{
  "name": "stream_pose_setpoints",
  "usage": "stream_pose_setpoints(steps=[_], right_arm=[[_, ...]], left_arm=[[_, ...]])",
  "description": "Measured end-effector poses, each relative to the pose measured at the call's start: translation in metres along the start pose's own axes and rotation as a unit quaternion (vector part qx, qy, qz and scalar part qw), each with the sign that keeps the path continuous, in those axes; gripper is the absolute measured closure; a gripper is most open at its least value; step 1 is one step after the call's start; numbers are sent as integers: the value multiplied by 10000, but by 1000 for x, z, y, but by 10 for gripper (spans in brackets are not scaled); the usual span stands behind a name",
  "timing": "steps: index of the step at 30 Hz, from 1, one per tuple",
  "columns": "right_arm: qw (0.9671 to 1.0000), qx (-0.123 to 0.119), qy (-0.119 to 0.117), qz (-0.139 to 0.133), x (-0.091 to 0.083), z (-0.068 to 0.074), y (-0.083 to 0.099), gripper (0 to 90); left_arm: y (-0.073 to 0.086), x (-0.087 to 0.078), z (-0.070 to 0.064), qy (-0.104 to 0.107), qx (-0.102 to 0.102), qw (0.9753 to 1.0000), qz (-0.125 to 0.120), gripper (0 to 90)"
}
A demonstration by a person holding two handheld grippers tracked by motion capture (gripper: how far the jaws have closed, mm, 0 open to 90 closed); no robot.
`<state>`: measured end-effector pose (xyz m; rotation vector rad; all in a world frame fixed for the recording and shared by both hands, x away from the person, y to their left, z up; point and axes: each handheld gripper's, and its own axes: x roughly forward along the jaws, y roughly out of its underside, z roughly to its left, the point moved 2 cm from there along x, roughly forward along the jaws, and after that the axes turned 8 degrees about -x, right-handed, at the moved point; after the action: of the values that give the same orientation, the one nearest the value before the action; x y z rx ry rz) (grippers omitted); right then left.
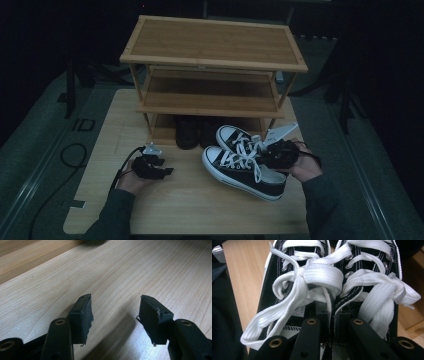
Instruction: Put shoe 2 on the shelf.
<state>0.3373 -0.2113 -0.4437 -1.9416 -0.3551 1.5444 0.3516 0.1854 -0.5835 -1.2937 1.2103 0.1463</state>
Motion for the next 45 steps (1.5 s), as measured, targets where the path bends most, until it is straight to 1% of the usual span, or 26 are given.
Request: stream_pose_setpoints(steps=[7, 12, 18, 23, 28, 34, 37, 39, 42, 43, 45], right_arm=[[9998, -198, -61, -1, -7, -2, -18, 848], [9996, -275, -71, 10, -12, -2, -25, 848], [9992, -365, -129, -96, -17, 2, -29, 848], [9984, -502, -224, -151, -20, 3, -38, 849], [9975, -626, -252, -206, -25, 8, -49, 848], [9961, -707, -274, -442, -36, 9, -61, 848], [9957, -721, -206, -552, -43, 7, -66, 848], [9958, -709, -123, -566, -46, 4, -70, 848], [9962, -633, 69, -596, -48, -3, -75, 848], [9966, -543, 150, -598, -48, -7, -77, 848], [9968, -440, 276, -614, -47, -15, -81, 848]], left_arm=[[0, 0, 0, -6, 6, 10000, 5, 447], [0, 0, 0, 2, -3, 10000, 3, 447], [0, 0, 0, -2, -9, 10000, -11, 447], [0, 0, 0, 3, -10, 10000, -8, 447], [0, 0, 0, 15, -19, 10000, -2, 447], [0, 0, 0, 1, -7, 10000, -12, 446], [0, 0, 0, 0, -4, 10000, -10, 446], [0, 0, 0, -2, -3, 10000, -6, 446], [0, 0, 0, 0, -6, 10000, -7, 447], [0, 0, 0, 0, -7, 10000, -8, 446], [0, 0, 0, 2, -9, 10000, -12, 446]])
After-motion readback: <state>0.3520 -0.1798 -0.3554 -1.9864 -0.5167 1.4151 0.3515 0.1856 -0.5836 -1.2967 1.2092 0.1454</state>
